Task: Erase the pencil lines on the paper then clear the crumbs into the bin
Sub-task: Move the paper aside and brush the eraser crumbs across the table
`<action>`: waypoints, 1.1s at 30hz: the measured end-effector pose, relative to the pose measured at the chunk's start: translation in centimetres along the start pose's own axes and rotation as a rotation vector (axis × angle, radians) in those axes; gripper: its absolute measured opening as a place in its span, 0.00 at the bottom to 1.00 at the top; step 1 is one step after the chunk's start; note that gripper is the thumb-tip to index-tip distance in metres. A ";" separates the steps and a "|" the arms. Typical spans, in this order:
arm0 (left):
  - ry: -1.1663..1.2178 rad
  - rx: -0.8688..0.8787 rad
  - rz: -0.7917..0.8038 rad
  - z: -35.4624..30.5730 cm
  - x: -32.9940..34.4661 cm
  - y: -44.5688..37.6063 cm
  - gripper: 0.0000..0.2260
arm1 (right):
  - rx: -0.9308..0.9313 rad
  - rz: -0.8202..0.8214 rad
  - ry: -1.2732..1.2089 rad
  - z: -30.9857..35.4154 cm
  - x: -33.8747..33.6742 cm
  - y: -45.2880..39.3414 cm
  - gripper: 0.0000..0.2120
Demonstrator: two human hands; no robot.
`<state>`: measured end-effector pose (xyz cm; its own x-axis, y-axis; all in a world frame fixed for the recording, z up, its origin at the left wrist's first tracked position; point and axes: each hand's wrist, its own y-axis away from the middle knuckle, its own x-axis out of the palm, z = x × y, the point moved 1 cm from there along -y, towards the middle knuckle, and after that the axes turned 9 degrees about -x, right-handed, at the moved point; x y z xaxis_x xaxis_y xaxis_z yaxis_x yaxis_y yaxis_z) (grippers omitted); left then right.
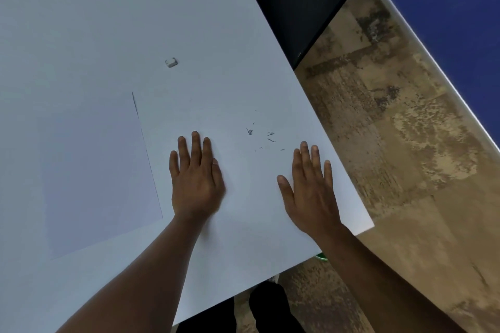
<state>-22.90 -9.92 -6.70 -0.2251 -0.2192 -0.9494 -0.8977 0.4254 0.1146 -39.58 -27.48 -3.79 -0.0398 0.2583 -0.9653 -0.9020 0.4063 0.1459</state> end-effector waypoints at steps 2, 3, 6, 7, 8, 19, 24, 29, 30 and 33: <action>-0.002 -0.004 0.007 0.0 0.0 0.0 0.27 | 0.041 0.017 0.007 -0.3 0.6 0.4 0.35; -0.008 -0.005 0.011 0.1 -0.1 0.0 0.27 | 0.052 0.018 0.015 -0.2 0.9 0.4 0.36; -0.014 -0.001 0.028 -0.1 -0.1 0.0 0.28 | 0.079 0.011 0.065 0.0 1.3 0.4 0.36; -0.016 -0.001 0.036 -0.1 -0.1 0.0 0.28 | 0.083 0.008 0.083 0.1 1.4 0.5 0.36; -0.019 0.000 0.042 -0.2 -0.2 0.0 0.28 | 0.082 0.004 0.097 0.2 1.4 0.5 0.36; -0.097 0.190 0.198 -5.9 -1.1 -5.7 0.38 | 0.090 -0.025 0.122 0.1 1.7 0.6 0.35; -0.118 0.325 0.332 -7.9 -0.5 -3.2 0.37 | 0.087 -0.057 0.142 0.1 1.7 0.7 0.34; 0.132 0.436 0.368 -9.3 -1.7 -1.3 0.29 | 0.093 -0.056 0.154 0.0 1.9 0.8 0.33; 0.187 0.428 0.323 -9.3 -1.9 -1.3 0.28 | 0.096 -0.061 0.148 0.0 2.0 0.8 0.33; 0.343 0.200 0.201 -8.4 -3.0 -1.6 0.22 | 0.088 -0.082 0.102 0.2 1.9 0.9 0.32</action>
<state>-23.97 -17.31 -1.56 -0.5306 -0.3787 -0.7583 -0.7400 0.6432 0.1966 -40.36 -26.49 -5.44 -0.0152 0.1324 -0.9911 -0.8632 0.4984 0.0798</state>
